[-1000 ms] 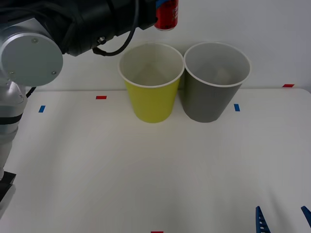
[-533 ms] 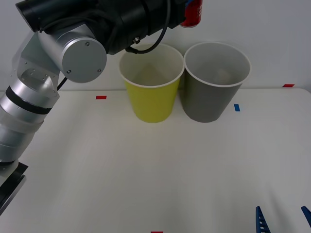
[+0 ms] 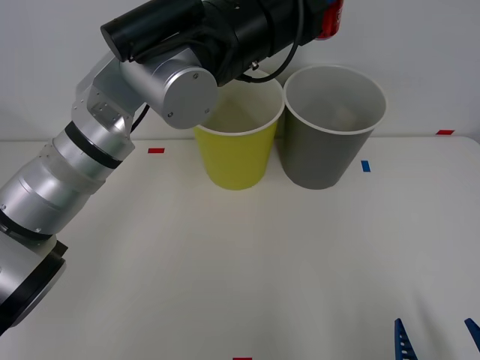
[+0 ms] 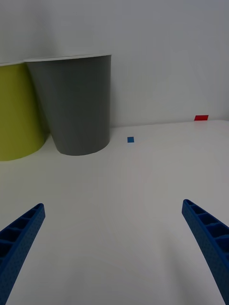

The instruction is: Put cans in the gray bin and PET bottles in the light green bin.

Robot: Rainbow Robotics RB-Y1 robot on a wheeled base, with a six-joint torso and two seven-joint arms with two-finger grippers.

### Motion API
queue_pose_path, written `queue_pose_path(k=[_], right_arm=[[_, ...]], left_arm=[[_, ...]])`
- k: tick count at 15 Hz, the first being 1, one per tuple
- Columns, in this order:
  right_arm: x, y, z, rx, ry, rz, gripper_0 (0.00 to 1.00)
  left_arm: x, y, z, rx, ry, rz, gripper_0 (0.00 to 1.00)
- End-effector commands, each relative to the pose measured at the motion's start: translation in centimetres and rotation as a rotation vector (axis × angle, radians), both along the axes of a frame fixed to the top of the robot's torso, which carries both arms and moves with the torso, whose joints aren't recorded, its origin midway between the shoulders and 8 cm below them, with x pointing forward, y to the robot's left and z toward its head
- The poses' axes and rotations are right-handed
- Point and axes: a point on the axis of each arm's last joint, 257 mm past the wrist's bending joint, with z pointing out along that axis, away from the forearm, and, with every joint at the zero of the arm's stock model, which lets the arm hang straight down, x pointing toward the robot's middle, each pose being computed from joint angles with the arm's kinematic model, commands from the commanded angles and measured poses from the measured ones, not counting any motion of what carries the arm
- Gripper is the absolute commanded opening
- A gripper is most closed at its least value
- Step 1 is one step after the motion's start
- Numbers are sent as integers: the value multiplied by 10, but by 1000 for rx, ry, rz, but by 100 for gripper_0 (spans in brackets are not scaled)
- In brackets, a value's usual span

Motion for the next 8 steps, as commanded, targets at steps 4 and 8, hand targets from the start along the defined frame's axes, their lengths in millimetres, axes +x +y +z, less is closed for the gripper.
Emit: queue_pose_path(k=[4,8], right_arm=[[0,0,0,0,0,0,100],[0,0,0,0,0,0,100]], left_arm=[[5,-20,-10,-27,22,-4,0],[13,-23,-20,-17,31,13,0]])
